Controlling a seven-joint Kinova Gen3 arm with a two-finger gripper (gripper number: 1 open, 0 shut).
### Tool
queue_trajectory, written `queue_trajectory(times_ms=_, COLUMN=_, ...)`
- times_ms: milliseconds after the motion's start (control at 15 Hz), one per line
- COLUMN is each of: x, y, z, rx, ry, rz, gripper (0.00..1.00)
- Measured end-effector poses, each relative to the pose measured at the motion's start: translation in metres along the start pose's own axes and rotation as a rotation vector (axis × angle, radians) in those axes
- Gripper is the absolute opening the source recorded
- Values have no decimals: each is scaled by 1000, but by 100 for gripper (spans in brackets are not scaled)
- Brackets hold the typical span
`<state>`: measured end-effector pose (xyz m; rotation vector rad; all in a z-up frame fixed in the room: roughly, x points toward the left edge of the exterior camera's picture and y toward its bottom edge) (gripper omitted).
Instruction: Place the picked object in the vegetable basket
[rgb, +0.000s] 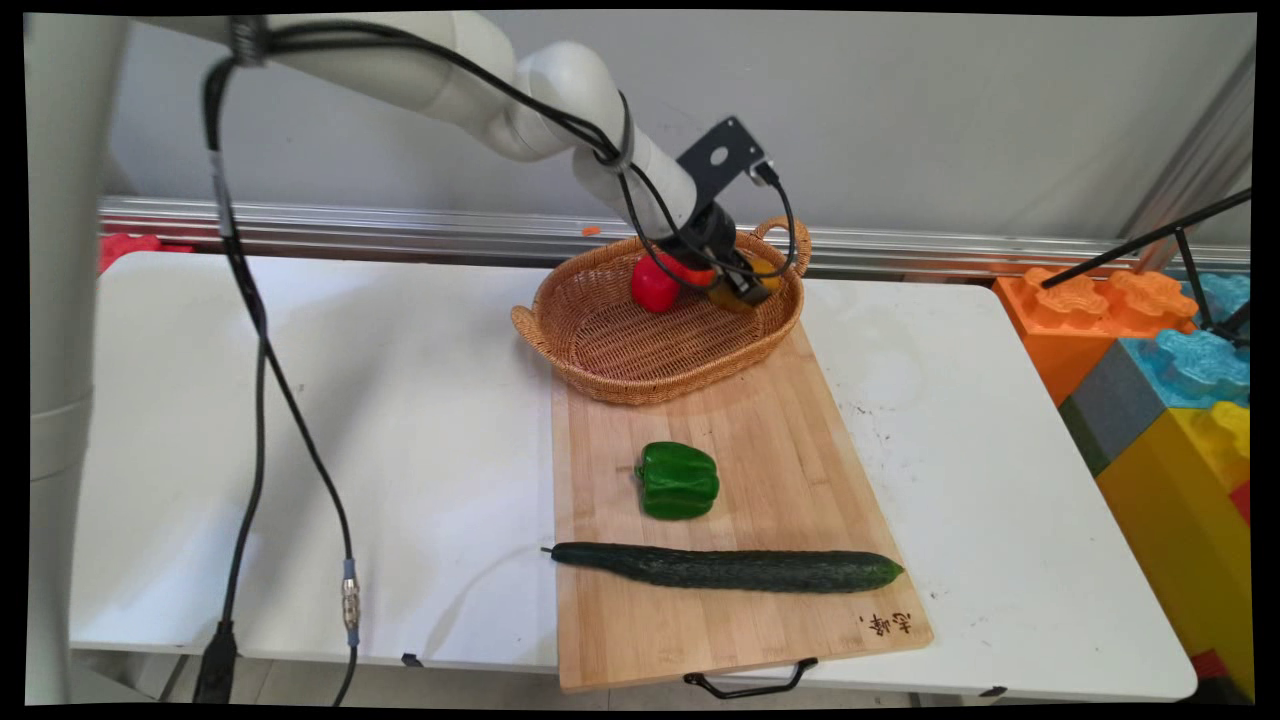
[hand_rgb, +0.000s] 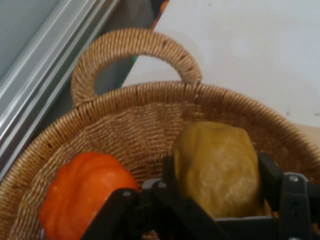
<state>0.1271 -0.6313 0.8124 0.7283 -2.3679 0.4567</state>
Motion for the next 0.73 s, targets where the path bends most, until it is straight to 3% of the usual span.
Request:
queue_trajectory(times_ms=467, x=-16, y=-9, z=35, rx=3, ry=-38, rz=15, gripper=0)
queue_trajectory(times_ms=533, x=-16, y=-10, z=36, rx=3, ry=-39, rz=19, gripper=100)
queue_trajectory(times_ms=733, x=-17, y=-11, z=33, rx=2, ry=-33, rz=34, gripper=100)
